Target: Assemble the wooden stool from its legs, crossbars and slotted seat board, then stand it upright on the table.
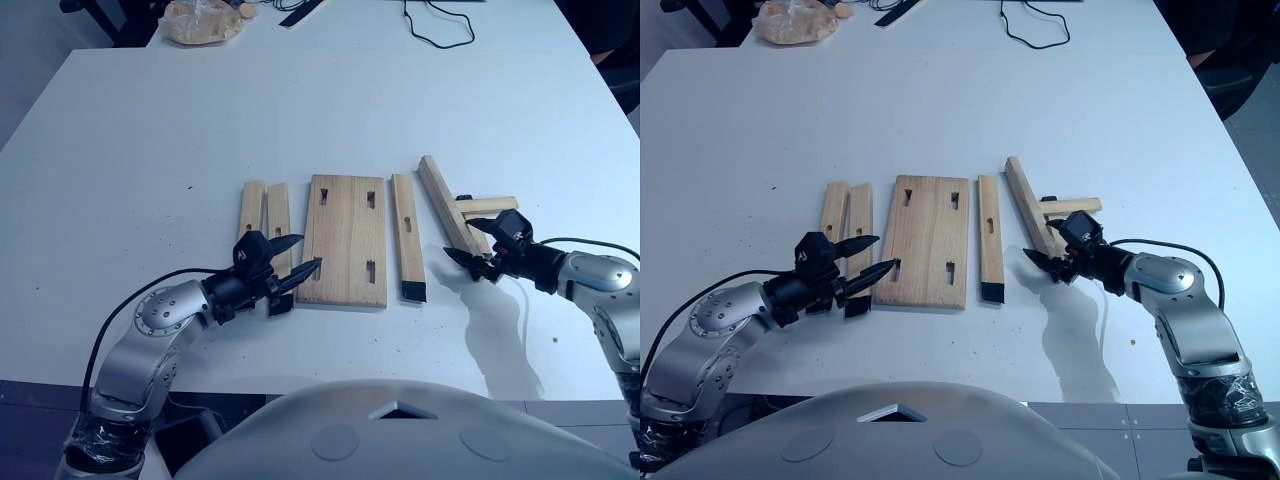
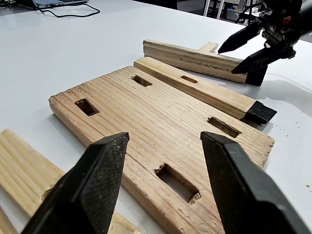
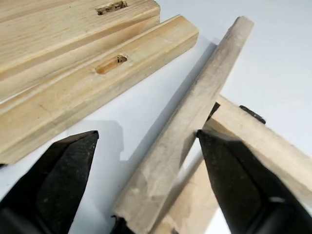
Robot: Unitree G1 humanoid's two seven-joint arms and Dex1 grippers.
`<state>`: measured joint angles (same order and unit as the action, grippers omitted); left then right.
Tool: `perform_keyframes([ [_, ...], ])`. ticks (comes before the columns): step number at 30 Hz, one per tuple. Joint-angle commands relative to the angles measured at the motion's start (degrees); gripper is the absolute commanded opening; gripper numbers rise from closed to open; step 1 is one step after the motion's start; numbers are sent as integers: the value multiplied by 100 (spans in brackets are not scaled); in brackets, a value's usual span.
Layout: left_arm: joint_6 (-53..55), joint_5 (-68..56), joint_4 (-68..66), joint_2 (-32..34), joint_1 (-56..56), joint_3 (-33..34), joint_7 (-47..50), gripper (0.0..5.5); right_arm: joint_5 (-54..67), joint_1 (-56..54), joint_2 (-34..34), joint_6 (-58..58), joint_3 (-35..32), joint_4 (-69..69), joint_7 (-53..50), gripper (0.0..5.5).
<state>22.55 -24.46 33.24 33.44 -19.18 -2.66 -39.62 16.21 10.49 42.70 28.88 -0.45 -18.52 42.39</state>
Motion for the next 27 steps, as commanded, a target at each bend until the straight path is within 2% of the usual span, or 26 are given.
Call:
perform_keyframes([
  [1,-3,117,-33,9,75,-44,48,272,-137,-29,-215,147,176,235,-184,350],
  [10,21,104,-71,48,135,30,-52,272,-295,15,-476,29,174,306,-489,199],
  [17,224,-237,-5,-173,449,293,147,272,-369,-173,-674,-263,116,150,-719,113],
  [24,1160,-1137,117,-811,1421,617,1133,272,-684,-784,-1111,-1026,-46,122,-1308,105],
  [27,1679,-1963,122,-1260,1908,768,1663,272,-936,-1140,-1323,-1820,-96,90,-1593,105],
])
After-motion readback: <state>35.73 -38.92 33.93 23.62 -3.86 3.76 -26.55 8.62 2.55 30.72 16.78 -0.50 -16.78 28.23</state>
